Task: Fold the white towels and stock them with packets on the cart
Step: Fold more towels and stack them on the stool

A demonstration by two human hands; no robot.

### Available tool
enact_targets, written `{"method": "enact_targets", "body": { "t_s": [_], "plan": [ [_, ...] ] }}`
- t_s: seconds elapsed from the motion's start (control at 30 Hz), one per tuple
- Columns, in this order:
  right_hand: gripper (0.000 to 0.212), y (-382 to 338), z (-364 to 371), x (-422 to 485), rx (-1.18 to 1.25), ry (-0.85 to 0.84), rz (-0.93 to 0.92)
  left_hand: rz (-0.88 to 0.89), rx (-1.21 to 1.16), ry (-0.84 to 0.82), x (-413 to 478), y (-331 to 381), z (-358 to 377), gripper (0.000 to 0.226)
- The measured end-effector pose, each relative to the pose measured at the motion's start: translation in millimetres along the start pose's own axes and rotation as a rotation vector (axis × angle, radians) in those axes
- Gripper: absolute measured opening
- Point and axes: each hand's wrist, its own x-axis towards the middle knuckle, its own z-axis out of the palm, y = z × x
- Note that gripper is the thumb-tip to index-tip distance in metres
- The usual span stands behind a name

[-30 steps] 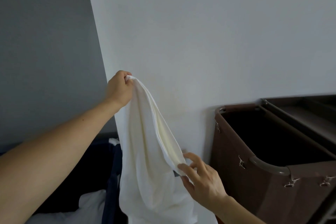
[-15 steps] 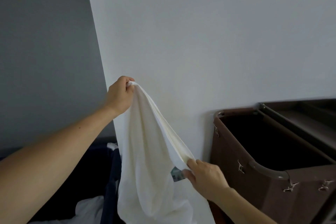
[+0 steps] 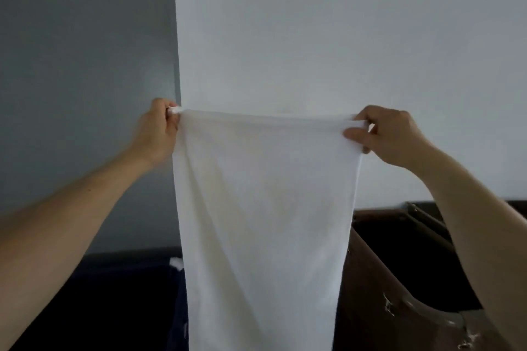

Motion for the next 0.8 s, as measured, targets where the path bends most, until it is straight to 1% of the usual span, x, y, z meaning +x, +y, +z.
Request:
{"method": "enact_targets", "body": {
  "t_s": [0.1,0.13,0.23,0.27,0.3,0.37,0.43,0.47,0.53,0.57,0.6,0.63,0.67,0.7,0.73,0.8],
  "plan": [
    [0.017,-22.8,2.3,14.6,0.144,0.114,0.047,-0.040,-0.001,0.044,16.3,-2.7,-11.2,0.028],
    [0.019,-26.7,6.0,15.1,0.177,0.109,0.082,-0.062,-0.007,0.043,17.9,-5.8,-12.2,0.027],
    [0.042,-30.9,15.5,10.2,0.195,-0.005,0.201,-0.110,-0.028,-0.007,12.8,-15.7,-10.1,0.024],
    [0.040,-31.9,14.1,10.0,0.152,-0.011,0.210,-0.113,-0.054,-0.018,10.2,-16.5,-10.2,0.024],
    [0.031,-33.9,9.6,11.2,0.101,0.021,0.192,-0.117,-0.085,-0.014,10.2,-16.9,-11.2,0.024],
    [0.015,-42.7,-1.6,13.6,0.062,0.172,0.148,-0.113,-0.156,0.016,14.9,-9.0,-18.6,0.024],
    [0.011,-55.4,-3.5,12.0,0.189,0.329,0.146,-0.105,-0.262,0.064,22.6,3.7,-26.3,0.021],
    [0.013,-61.2,-0.6,8.2,0.314,0.355,0.190,-0.116,-0.310,0.078,23.4,10.0,-29.3,0.018],
    [0.020,-65.0,9.2,-4.0,0.576,0.255,0.341,-0.178,-0.382,0.038,15.8,14.1,-28.8,0.011],
    [0.021,-62.9,11.8,-8.7,0.619,0.210,0.380,-0.204,-0.396,-0.012,8.2,10.6,-24.7,0.009],
    [0.021,-61.8,11.4,-12.4,0.628,0.219,0.385,-0.213,-0.410,-0.056,-0.3,7.8,-20.9,0.009],
    [0.017,-60.7,8.1,-14.1,0.623,0.279,0.357,-0.203,-0.431,-0.067,-5.6,4.2,-17.4,0.009],
    [0.009,-58.7,4.8,-14.9,0.621,0.362,0.321,-0.183,-0.471,-0.048,-9.2,4.2,-16.0,0.008],
    [0.007,-55.2,3.6,-15.8,0.603,0.435,0.287,-0.162,-0.515,-0.013,-9.1,4.6,-14.3,0.008],
    [0.009,-51.7,4.3,-18.2,0.581,0.472,0.272,-0.147,-0.557,0.014,-8.8,6.3,-13.1,0.007],
    [0.007,-42.7,10.8,-24.6,0.521,0.404,0.292,-0.130,-0.575,0.009,-12.4,5.4,-7.7,0.009]
  ]
}}
